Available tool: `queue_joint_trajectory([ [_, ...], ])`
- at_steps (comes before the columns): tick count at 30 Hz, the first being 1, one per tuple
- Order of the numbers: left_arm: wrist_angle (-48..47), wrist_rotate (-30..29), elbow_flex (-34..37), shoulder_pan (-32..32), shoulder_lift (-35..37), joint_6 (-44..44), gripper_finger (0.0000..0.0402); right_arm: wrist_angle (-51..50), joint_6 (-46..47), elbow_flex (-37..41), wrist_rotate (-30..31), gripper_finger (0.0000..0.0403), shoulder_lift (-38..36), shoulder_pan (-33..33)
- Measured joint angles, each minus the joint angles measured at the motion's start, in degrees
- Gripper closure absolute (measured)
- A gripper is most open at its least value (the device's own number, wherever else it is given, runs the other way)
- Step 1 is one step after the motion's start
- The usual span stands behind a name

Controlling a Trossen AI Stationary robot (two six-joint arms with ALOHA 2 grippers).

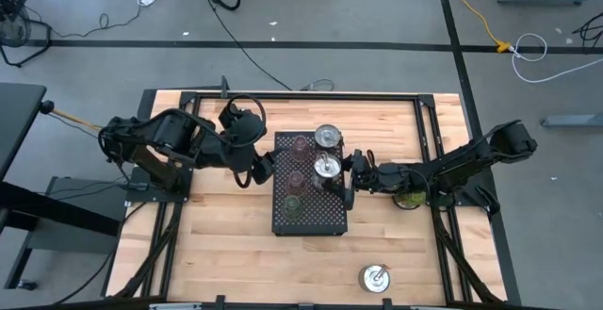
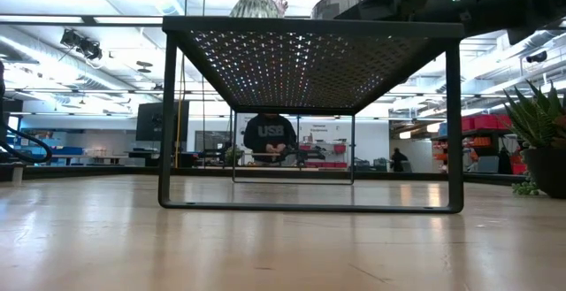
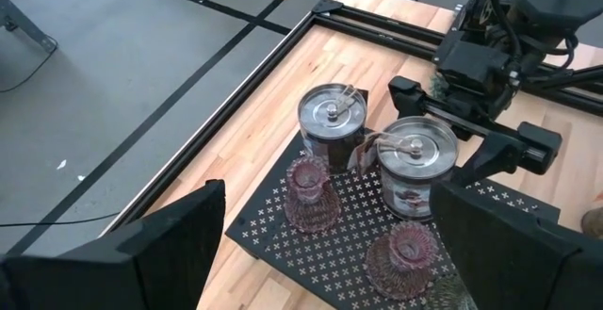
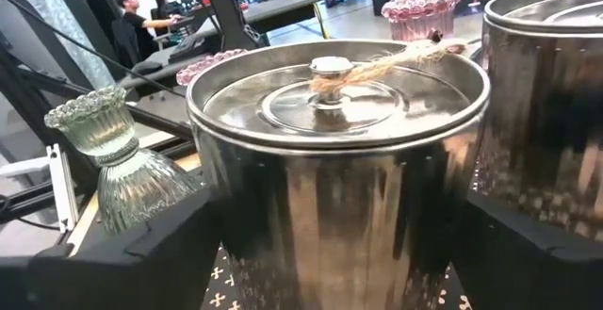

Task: Pick & Place candle stick holders
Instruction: Put the brown scented candle on the shelf

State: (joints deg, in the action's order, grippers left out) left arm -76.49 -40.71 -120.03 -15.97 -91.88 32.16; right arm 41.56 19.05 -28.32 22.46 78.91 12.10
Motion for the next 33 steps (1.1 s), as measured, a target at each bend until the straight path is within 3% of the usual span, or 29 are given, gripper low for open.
queue_joint_trajectory([
  [3,-0.01,0.02,0.00,0.00,0.00,0.02,0.0028,0.39,-0.07,0.00,0.02,0.0057,0.07,0.00],
  [10,0.00,0.02,0.00,0.00,0.00,0.09,0.0028,0.02,-1.08,0.00,0.03,0.0009,0.07,-0.02],
  [33,-0.01,0.48,0.00,0.00,0.00,0.09,0.0028,1.49,-3.03,0.00,2.71,0.0019,0.02,0.00],
])
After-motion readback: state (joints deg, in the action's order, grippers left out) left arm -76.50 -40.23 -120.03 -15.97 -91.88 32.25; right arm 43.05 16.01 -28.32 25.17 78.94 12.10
